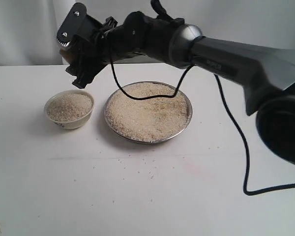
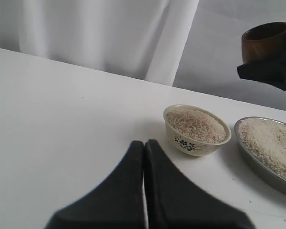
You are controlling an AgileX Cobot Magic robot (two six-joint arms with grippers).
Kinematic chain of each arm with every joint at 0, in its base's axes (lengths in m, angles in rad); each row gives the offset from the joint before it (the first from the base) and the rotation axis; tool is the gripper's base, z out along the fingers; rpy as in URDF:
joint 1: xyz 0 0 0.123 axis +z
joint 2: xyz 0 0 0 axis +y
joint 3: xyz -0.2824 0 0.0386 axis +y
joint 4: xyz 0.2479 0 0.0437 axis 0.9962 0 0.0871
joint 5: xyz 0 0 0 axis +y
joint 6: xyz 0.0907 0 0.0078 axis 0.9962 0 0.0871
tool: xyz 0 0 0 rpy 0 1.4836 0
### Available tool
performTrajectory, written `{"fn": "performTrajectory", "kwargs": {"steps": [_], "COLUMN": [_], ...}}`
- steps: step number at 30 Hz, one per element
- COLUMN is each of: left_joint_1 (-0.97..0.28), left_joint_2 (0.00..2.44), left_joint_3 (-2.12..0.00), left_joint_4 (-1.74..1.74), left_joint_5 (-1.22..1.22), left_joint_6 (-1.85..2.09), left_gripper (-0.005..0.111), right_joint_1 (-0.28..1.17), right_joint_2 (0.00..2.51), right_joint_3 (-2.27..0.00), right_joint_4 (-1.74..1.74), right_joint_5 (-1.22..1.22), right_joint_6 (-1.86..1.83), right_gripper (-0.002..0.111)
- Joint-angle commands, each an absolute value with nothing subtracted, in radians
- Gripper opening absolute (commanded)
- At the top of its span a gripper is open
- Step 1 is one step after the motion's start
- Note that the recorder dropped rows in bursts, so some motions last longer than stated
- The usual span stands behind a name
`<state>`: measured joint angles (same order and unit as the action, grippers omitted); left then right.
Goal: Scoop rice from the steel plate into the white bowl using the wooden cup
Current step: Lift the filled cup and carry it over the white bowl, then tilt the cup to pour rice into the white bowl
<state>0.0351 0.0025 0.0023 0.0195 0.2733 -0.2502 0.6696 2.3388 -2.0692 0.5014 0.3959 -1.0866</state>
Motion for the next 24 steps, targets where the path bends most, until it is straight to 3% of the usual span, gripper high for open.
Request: {"fn": "performTrajectory", "kwargs": {"steps": [1,9,24], "left_joint_1": [0.030,0.030,0.030], "left_joint_2": [0.000,0.000,0.000], "left_joint_3": [0.000,0.000,0.000], "left_joint_4": [0.018,0.018,0.018], "left_joint_5": [0.266,0.266,0.266], "left_joint_6": [-0.254,-0.254,-0.254], "left_gripper": [0.000,0.000,0.000], "right_joint_1": [0.698,0.745,0.843], "right_joint_2": [2.427,2.578,2.652], "right_joint_3": [-2.266,-2.496,-2.502], "right_joint_4": [0.054,-0.263,-0.740], "right_joint_5": [0.535,0.671,0.671], "right_joint_6": [-0.747,-0.648,-0.648], "right_gripper": [0.000,0.000,0.000]}}
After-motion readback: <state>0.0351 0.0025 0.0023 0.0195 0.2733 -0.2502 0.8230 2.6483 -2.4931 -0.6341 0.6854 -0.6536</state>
